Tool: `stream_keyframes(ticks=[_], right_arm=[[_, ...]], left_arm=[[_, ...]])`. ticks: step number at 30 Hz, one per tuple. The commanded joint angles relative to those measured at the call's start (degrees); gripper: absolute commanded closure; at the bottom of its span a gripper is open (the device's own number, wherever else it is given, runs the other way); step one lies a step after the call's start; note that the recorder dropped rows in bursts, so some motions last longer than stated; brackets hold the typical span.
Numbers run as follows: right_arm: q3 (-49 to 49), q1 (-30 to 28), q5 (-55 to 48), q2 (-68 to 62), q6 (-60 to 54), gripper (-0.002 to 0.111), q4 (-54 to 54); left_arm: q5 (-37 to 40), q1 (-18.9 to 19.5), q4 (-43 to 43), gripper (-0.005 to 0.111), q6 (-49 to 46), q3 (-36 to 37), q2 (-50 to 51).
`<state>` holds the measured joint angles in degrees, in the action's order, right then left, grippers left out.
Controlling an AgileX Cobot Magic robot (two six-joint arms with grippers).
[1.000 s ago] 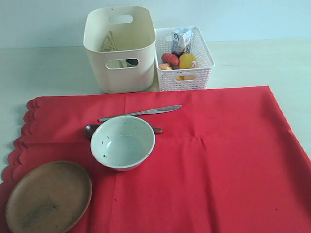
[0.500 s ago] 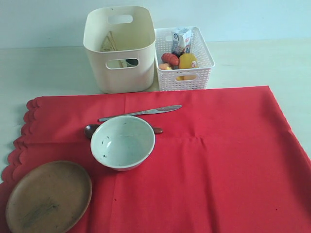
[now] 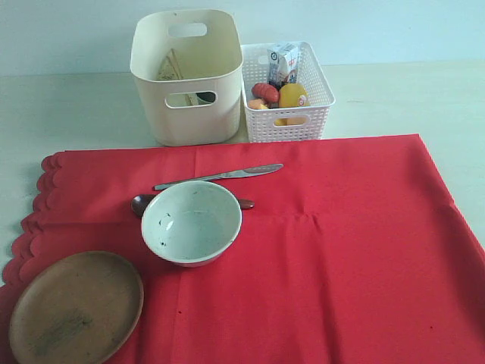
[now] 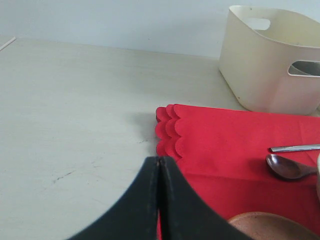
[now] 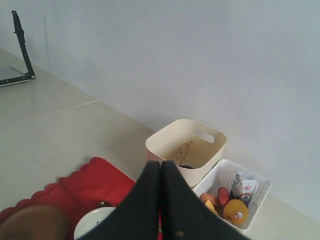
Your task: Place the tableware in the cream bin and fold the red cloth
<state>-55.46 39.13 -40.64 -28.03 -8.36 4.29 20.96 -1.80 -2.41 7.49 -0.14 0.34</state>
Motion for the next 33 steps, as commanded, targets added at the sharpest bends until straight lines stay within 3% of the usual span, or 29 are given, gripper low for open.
stream_keyframes(ticks=[1, 12, 24, 33], right_arm=[[0.6, 0.1, 0.2, -0.3, -0.4, 0.108, -0.3], [13.0, -1.0, 6.5, 1.4, -0.4, 0.108, -0.3], [33.9, -16.1, 19.2, 8.9, 0.1, 0.108, 0.2], [49.2, -24.0, 26.2, 20.1, 0.1, 0.108, 0.2]], left_arm=[[-0.7, 0.1, 0.0, 0.107, -0.1, 0.1, -0.3], [-0.7, 0.1, 0.0, 0.107, -0.1, 0.1, -0.3], [-0.7, 0.1, 0.0, 0.107, 0.0, 0.1, -0.3], [-0.7, 0.1, 0.0, 0.107, -0.1, 0.1, -0.3]])
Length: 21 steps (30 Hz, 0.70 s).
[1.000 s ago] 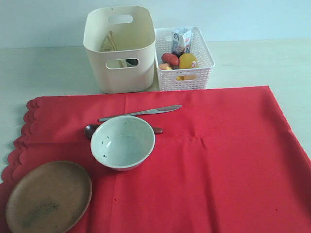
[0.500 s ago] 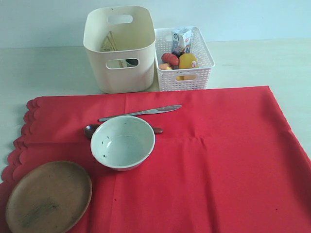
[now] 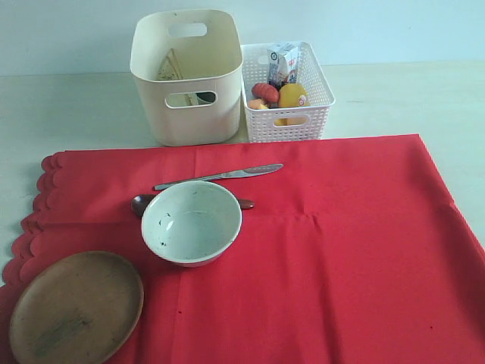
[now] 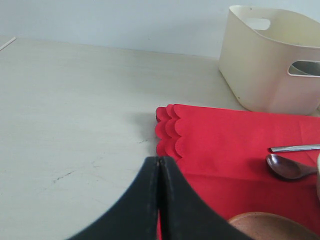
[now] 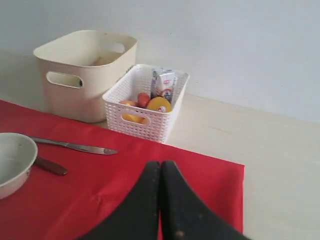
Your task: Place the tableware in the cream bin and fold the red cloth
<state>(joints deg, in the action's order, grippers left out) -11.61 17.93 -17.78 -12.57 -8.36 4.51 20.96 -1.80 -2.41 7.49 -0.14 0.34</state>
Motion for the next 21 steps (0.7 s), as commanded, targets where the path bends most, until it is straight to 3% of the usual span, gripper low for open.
stream_keyframes(ticks=[1, 7, 21], right_arm=[[6.6, -3.4, 3.3, 6.0, 0.1, 0.108, 0.0], [11.4, -6.8, 3.3, 12.6, 0.1, 0.108, 0.0], [11.6, -14.8, 2.0, 12.6, 0.9, 0.108, 0.0]], left_arm=[[-0.7, 0.1, 0.0, 0.107, -0.1, 0.1, -0.3], [-0.7, 0.1, 0.0, 0.107, 0.0, 0.1, -0.3], [-0.7, 0.1, 0.0, 0.107, 0.1, 0.1, -0.3]])
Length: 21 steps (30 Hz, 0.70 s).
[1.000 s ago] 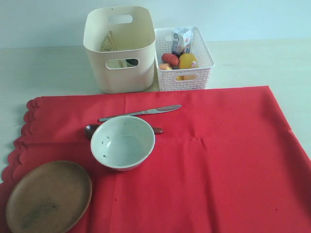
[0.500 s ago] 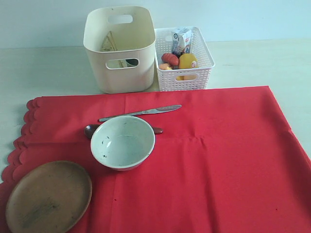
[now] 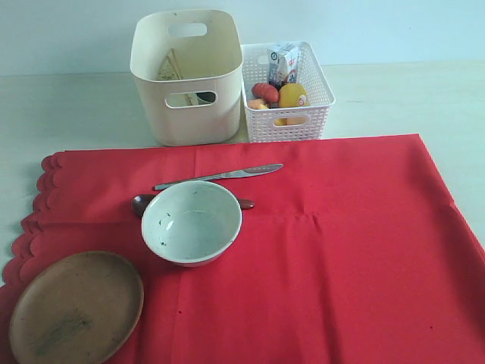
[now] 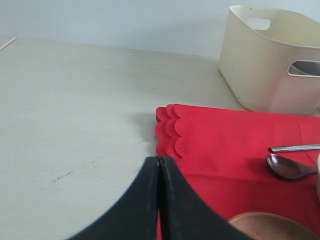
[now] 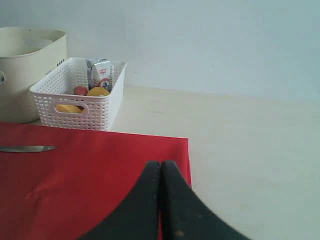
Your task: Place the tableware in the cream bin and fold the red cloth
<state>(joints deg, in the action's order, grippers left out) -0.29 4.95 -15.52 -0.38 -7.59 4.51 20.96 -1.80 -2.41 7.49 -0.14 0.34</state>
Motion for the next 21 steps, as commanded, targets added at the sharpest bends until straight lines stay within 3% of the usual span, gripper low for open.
stream_keyframes(ticks=[1, 21], right_arm=[[0.3, -2.2, -0.5, 0.4, 0.2, 0.108, 0.0], [0.3, -3.0, -0.7, 0.4, 0.2, 0.108, 0.0]], left_arm=[[-0.7, 0.1, 0.0, 0.107, 0.1, 0.1, -0.3], [-0.7, 0.1, 0.0, 0.107, 0.1, 0.1, -0.3]])
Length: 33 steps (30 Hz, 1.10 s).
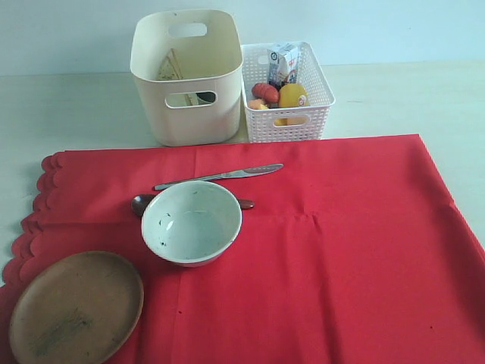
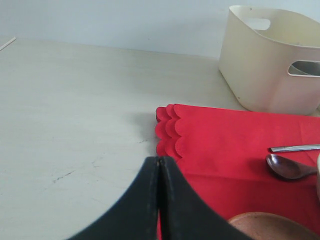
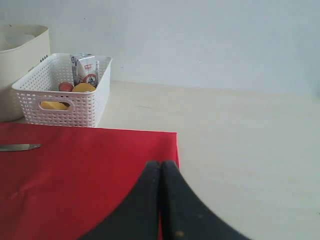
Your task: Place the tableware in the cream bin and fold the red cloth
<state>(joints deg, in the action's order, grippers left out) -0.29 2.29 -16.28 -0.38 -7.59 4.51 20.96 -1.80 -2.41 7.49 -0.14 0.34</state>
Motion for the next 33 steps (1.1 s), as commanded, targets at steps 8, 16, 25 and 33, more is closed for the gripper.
stream_keyframes(ticks=[8, 16, 25, 33], right_arm=[[0.3, -0.3, 0.1, 0.4, 0.2, 0.108, 0.0], [0.3, -0.3, 0.1, 0.4, 0.2, 0.108, 0.0], [0.3, -0.3, 0.1, 0.4, 0.2, 0.108, 0.0], [0.3, -0.3, 0.1, 0.4, 0.2, 0.108, 0.0]], left_arm=[[-0.7, 0.1, 0.0, 0.107, 0.0, 0.1, -0.3], [-0.3, 0.1, 0.0, 0.107, 0.1, -1.7, 2.3], [-0.3, 0.1, 0.0, 0.107, -0.1, -11.4, 15.3], [-0.3, 0.1, 0.0, 0.107, 0.0, -21.4, 25.6]])
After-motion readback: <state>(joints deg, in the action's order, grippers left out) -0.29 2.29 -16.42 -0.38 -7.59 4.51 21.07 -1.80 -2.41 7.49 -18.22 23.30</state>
